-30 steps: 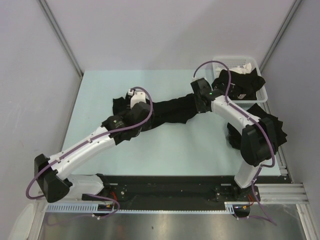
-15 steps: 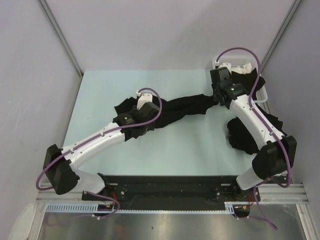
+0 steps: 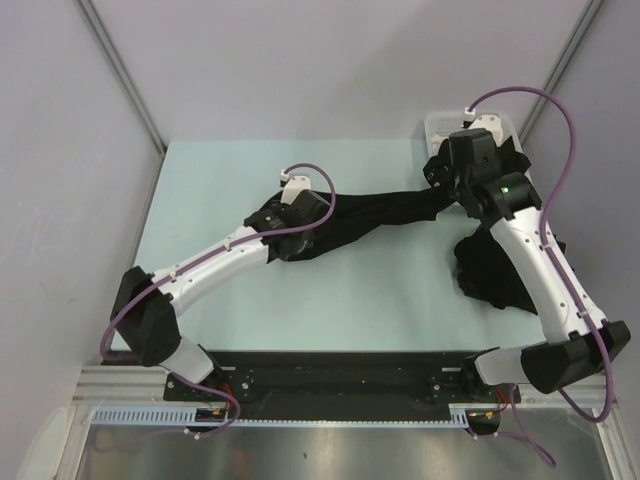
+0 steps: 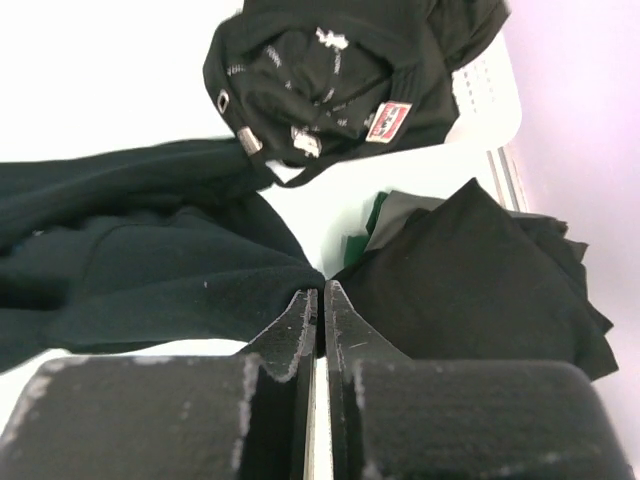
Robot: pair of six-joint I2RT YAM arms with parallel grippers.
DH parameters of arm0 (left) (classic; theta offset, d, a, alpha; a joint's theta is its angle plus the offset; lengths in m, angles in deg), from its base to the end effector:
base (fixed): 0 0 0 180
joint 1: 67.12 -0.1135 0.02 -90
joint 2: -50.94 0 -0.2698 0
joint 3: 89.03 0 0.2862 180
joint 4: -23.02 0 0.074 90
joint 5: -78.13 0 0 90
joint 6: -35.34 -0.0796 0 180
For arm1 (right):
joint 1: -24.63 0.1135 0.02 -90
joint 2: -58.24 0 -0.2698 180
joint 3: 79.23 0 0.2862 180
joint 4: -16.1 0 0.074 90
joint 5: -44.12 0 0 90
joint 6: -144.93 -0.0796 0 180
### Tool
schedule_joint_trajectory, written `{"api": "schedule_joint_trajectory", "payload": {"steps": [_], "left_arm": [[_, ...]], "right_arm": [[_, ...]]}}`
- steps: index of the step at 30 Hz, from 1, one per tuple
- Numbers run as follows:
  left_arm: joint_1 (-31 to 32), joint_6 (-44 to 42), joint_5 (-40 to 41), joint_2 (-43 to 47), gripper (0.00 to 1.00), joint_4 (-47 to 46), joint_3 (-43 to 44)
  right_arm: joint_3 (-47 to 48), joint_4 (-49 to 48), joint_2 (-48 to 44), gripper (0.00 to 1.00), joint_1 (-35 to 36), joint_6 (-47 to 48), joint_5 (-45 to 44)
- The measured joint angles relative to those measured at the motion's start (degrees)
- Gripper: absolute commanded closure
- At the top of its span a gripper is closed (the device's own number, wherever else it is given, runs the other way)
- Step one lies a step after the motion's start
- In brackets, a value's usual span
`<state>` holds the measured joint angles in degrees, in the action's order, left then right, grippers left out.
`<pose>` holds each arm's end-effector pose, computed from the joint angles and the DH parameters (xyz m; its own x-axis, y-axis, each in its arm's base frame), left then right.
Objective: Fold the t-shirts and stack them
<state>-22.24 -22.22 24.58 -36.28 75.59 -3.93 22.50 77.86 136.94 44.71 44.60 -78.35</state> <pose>0.2975 -0.2295 0.2598 -0.6619 0.0502 -0.7479 -0.0365 0.9944 0.0991 0.3346 0.0768 0.4017 -0.5595 -0.0435 -0.8277 0.2074 0.9595 -0.1906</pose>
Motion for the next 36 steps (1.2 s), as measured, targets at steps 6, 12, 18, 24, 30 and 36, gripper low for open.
{"api": "schedule_joint_trajectory", "payload": {"steps": [6, 12, 18, 24, 30, 36], "left_arm": [[-3.04, -0.66, -0.68, -4.04, 0.48, -0.85, 0.11], [-6.67, -2.49, -1.18, -8.68, 0.47, -2.51, 1.16], [-9.77, -4.5, -1.25, -13.46, 0.46, -4.5, 5.81], [-12.39, -6.84, -2.86, -18.03, 0.46, -6.56, 10.71], [-13.53, -7.67, -5.07, -24.44, 0.47, -6.75, 16.83], [-14.01, -7.54, -6.45, -27.36, 0.48, -6.25, 17.9]], "right_arm": [[0.52, 3.26, -2.62, 1.0, 0.0, -1.18, -0.11], [-2.8, 6.16, -2.6, 1.0, -0.07, -1.81, 0.33], [-4.44, 9.53, -2.69, 1.0, 0.52, -3.06, 1.33], [-2.99, 12.52, -4.76, 1.0, 2.58, -4.15, 1.16], [-2.93, 13.09, -4.94, 1.0, 2.84, -4.55, 0.83], [-3.3, 13.03, -3.96, 1.0, 2.69, -4.57, 0.85]]}}
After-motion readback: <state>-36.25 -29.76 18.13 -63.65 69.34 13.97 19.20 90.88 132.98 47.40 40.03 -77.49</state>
